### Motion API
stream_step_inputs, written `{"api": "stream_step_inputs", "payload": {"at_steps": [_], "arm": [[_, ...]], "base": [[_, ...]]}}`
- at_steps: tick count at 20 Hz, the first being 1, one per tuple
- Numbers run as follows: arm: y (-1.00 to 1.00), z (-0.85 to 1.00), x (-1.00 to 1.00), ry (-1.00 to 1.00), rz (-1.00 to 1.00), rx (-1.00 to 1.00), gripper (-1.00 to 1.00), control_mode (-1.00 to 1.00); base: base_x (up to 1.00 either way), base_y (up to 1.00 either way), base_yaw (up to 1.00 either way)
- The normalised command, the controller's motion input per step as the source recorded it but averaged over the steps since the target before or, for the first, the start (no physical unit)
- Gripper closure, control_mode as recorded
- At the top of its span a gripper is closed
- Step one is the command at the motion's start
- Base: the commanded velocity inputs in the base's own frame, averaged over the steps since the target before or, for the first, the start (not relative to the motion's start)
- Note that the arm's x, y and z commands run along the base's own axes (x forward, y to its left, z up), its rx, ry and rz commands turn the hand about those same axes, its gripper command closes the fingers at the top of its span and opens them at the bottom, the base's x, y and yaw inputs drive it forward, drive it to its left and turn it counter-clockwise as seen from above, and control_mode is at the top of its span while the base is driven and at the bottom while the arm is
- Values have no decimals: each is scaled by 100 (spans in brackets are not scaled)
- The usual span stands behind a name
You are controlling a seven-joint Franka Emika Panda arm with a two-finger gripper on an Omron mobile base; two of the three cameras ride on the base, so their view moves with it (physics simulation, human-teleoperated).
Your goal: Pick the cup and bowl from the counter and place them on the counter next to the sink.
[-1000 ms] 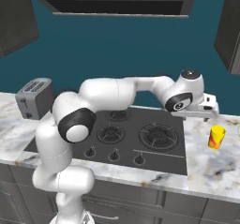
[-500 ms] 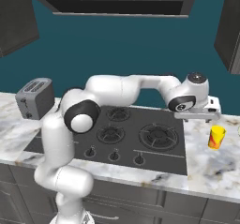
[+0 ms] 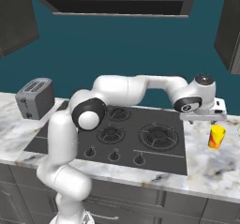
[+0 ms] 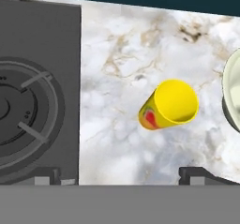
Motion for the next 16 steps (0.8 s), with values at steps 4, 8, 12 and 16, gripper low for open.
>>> {"api": "stream_step_inputs", "payload": {"at_steps": [4, 8, 12, 16], "arm": [[-21, -22, 15, 5, 1, 0, -100, -100], [-19, -24, 30, 7, 1, 0, -100, -100], [-17, -5, 36, 6, 3, 0, -100, -100], [-14, -9, 33, 6, 3, 0, -100, -100]], "base": [[0, 0, 0], [0, 0, 0], [0, 0, 0], [0, 0, 0]]}}
